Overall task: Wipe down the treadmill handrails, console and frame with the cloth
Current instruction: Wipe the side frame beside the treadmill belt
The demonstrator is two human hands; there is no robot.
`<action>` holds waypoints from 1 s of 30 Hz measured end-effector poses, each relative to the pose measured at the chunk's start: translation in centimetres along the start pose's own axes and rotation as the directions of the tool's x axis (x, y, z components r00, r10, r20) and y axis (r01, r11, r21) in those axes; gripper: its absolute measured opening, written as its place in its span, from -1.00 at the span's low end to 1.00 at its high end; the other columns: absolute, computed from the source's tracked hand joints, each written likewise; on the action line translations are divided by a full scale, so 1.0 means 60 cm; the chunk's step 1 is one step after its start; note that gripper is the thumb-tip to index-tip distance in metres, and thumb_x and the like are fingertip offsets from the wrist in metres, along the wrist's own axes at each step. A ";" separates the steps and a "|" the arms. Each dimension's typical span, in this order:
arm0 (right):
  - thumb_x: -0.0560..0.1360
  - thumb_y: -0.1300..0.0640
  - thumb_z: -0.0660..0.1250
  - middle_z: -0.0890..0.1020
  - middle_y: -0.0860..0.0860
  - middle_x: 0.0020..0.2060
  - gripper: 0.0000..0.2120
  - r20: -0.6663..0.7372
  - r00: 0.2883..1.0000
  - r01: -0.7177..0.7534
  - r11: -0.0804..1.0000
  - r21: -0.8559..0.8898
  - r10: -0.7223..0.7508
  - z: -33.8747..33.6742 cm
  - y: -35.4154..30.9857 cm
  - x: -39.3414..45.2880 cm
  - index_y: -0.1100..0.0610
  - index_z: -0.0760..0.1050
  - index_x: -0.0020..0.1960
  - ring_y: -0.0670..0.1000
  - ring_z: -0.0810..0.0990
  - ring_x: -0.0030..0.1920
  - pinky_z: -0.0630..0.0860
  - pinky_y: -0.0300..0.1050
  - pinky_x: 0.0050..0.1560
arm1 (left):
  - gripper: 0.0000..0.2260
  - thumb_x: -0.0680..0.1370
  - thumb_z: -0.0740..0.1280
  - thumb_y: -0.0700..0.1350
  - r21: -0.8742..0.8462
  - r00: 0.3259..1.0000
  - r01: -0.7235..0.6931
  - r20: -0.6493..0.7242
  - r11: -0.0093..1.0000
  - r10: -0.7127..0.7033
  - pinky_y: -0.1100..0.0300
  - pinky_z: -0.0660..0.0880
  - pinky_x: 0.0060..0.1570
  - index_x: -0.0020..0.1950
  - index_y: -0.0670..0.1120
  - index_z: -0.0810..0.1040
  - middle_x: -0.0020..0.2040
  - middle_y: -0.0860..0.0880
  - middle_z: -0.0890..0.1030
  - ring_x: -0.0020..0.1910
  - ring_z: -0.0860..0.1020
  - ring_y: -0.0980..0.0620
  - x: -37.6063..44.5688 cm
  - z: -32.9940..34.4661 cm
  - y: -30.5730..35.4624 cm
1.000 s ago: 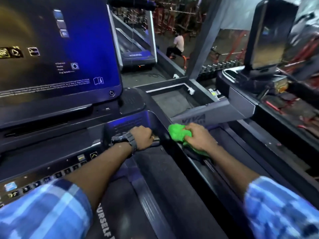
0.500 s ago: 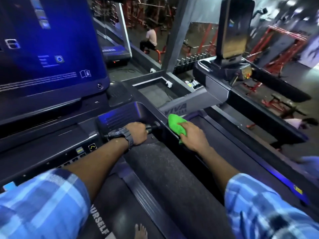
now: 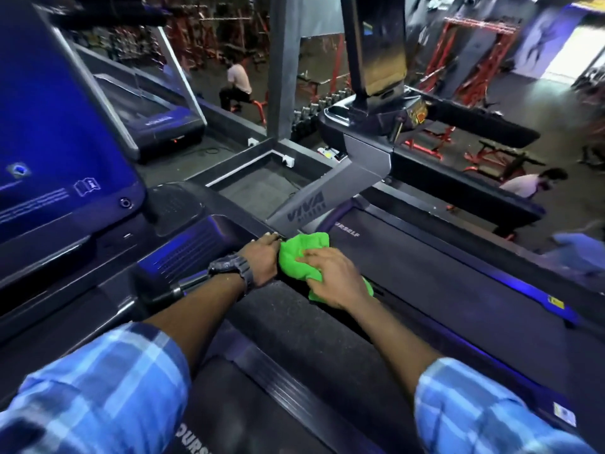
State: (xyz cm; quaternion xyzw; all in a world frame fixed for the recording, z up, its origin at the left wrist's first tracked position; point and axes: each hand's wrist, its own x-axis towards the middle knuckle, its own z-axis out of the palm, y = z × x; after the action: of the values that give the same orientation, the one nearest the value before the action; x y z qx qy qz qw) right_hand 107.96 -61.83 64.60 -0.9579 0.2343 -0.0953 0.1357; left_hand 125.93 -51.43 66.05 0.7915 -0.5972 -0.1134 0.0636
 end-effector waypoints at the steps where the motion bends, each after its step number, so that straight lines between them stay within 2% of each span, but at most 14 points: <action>1: 0.33 0.04 0.35 0.61 -0.07 0.23 -0.56 0.014 0.999 0.033 0.999 0.001 -0.033 -0.007 0.014 -0.013 -0.05 0.61 0.21 0.04 0.51 0.25 0.30 -0.19 0.34 | -0.44 0.49 0.00 -0.05 0.008 1.000 -0.014 -0.015 1.000 0.014 -0.04 0.26 0.40 0.46 -0.22 0.24 0.48 -0.21 0.25 0.47 0.24 -0.15 0.001 0.002 -0.003; 3: 0.31 -0.04 0.29 0.63 -0.09 0.17 -0.56 0.003 1.000 -0.003 1.000 -0.016 0.003 -0.021 0.041 -0.037 -0.06 0.62 0.17 0.05 0.54 0.19 0.38 -0.17 0.26 | -0.40 0.43 -0.03 -0.05 0.012 0.999 -0.019 -0.051 1.000 0.020 0.00 0.25 0.41 0.44 -0.24 0.27 0.46 -0.22 0.30 0.44 0.29 -0.15 0.004 0.008 -0.010; 6: 0.39 -0.05 0.30 0.61 0.03 0.15 -0.58 -0.100 0.958 -0.274 0.961 -0.046 0.269 -0.020 0.039 -0.012 0.01 0.52 0.24 0.16 0.57 0.14 0.50 0.01 0.13 | -0.50 0.51 0.01 -0.09 -0.017 0.997 -0.026 -0.078 1.000 0.025 0.04 0.13 0.48 0.38 -0.27 0.37 0.43 -0.27 0.33 0.43 0.30 -0.20 0.014 0.007 -0.013; 7: 0.42 -0.01 0.31 0.59 0.05 0.18 -0.58 -0.108 0.955 -0.283 0.958 -0.045 0.277 -0.012 0.023 0.006 0.03 0.50 0.26 0.17 0.56 0.17 0.49 0.03 0.17 | -0.53 0.53 0.02 -0.09 -0.032 0.995 -0.030 -0.092 0.999 0.027 0.06 0.13 0.48 0.34 -0.28 0.41 0.40 -0.30 0.35 0.41 0.32 -0.22 0.017 0.007 -0.012; 10: 0.41 0.09 0.34 0.55 0.03 0.28 -0.53 -0.096 0.990 -0.105 0.994 -0.012 0.103 0.014 -0.028 0.027 0.06 0.49 0.32 0.15 0.49 0.26 0.39 -0.03 0.32 | -0.49 0.46 -0.06 -0.05 -0.059 0.994 -0.035 -0.109 0.998 0.028 0.01 0.32 0.35 0.20 -0.31 0.46 0.25 -0.33 0.47 0.24 0.44 -0.28 0.023 0.009 -0.010; 14: 0.30 -0.02 0.27 0.62 -0.08 0.19 -0.53 -0.136 0.991 -0.006 1.000 -0.010 0.004 0.008 0.001 -0.051 -0.01 0.60 0.20 0.08 0.55 0.20 0.49 -0.07 0.28 | -0.53 0.44 -0.05 -0.01 -0.003 0.988 -0.100 -0.116 0.995 0.099 -0.01 0.40 0.19 0.11 -0.22 0.50 0.10 -0.22 0.56 0.10 0.51 -0.22 0.031 0.000 -0.008; 16: 0.33 -0.05 0.27 0.62 -0.07 0.18 -0.54 -0.154 0.972 -0.179 0.984 -0.010 0.175 -0.005 0.028 -0.082 -0.01 0.58 0.20 0.09 0.56 0.17 0.53 -0.03 0.21 | -0.53 0.48 -0.07 0.02 0.008 0.980 -0.175 -0.099 0.985 0.175 -0.01 0.41 0.16 0.06 -0.21 0.52 0.05 -0.21 0.58 0.06 0.52 -0.20 0.036 -0.003 0.004; 18: 0.39 0.01 0.32 0.60 0.03 0.20 -0.57 -0.184 0.902 -0.401 0.916 -0.019 0.392 -0.008 0.030 -0.065 0.07 0.54 0.25 0.16 0.56 0.17 0.51 0.00 0.19 | -0.50 0.49 -0.11 0.05 -0.030 0.966 -0.244 -0.100 0.969 0.240 0.01 0.40 0.15 0.06 -0.20 0.51 0.04 -0.20 0.58 0.05 0.52 -0.19 0.040 0.006 0.021; 20: 0.41 0.12 0.34 0.58 0.10 0.23 -0.57 -0.212 0.871 -0.455 0.890 -0.010 0.443 0.011 -0.008 -0.029 0.14 0.52 0.27 0.20 0.54 0.19 0.45 0.00 0.25 | -0.51 0.48 -0.10 0.04 -0.090 0.958 -0.279 -0.093 0.956 0.271 0.01 0.39 0.15 0.06 -0.20 0.51 0.03 -0.21 0.58 0.05 0.51 -0.20 0.041 0.021 0.032; 22: 0.36 0.19 0.34 0.58 0.09 0.23 -0.54 -0.243 0.890 -0.399 0.917 -0.005 0.386 0.033 -0.050 -0.018 0.15 0.52 0.27 0.20 0.53 0.19 0.43 -0.01 0.29 | -0.57 0.49 -0.03 -0.02 -0.165 0.951 -0.303 -0.118 0.939 0.287 0.01 0.35 0.17 0.07 -0.23 0.50 0.04 -0.24 0.57 0.06 0.52 -0.24 0.036 0.033 0.032; 24: 0.29 0.20 0.38 0.58 0.05 0.25 -0.46 -0.222 0.919 -0.337 0.941 -0.019 0.325 0.034 -0.058 -0.055 0.13 0.52 0.29 0.16 0.53 0.24 0.37 -0.05 0.37 | -0.58 0.49 0.08 -0.05 -0.144 0.935 -0.347 -0.128 0.927 0.330 0.02 0.29 0.29 0.20 -0.27 0.47 0.17 -0.27 0.54 0.19 0.48 -0.24 0.033 0.039 0.019; 26: 0.24 0.19 0.37 0.57 0.00 0.27 -0.40 -0.209 0.919 -0.351 0.935 -0.051 0.334 0.023 -0.043 -0.121 0.08 0.53 0.29 0.11 0.53 0.28 0.33 -0.09 0.40 | -0.49 0.49 0.10 -0.01 -0.082 0.927 -0.371 -0.097 0.925 0.364 0.00 0.20 0.41 0.33 -0.30 0.40 0.32 -0.28 0.45 0.35 0.39 -0.22 0.031 0.039 0.008; 28: 0.25 0.18 0.32 0.57 0.00 0.28 -0.41 -0.258 0.855 -0.478 0.877 -0.058 0.449 0.010 -0.020 -0.179 0.08 0.53 0.29 0.10 0.51 0.30 0.32 -0.11 0.40 | -0.44 0.49 0.04 0.02 -0.054 0.927 -0.373 -0.074 0.926 0.369 -0.02 0.15 0.44 0.36 -0.30 0.37 0.38 -0.27 0.40 0.40 0.33 -0.22 0.034 0.038 0.008; 30: 0.31 0.23 0.31 0.56 0.07 0.28 -0.47 -0.293 0.750 -0.625 0.780 -0.019 0.594 0.003 -0.011 -0.178 0.15 0.52 0.29 0.13 0.50 0.31 0.31 -0.08 0.41 | -0.43 0.50 0.01 0.05 -0.025 0.918 -0.392 -0.071 0.920 0.390 -0.05 0.18 0.42 0.35 -0.29 0.37 0.39 -0.27 0.39 0.40 0.32 -0.23 0.041 0.043 0.009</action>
State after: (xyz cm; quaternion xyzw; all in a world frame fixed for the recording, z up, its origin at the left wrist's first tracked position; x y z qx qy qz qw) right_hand 98.93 -56.16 63.37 -0.8126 0.5554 -0.1621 0.0702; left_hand 125.42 -53.88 63.44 0.6582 -0.7386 -0.0842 0.1195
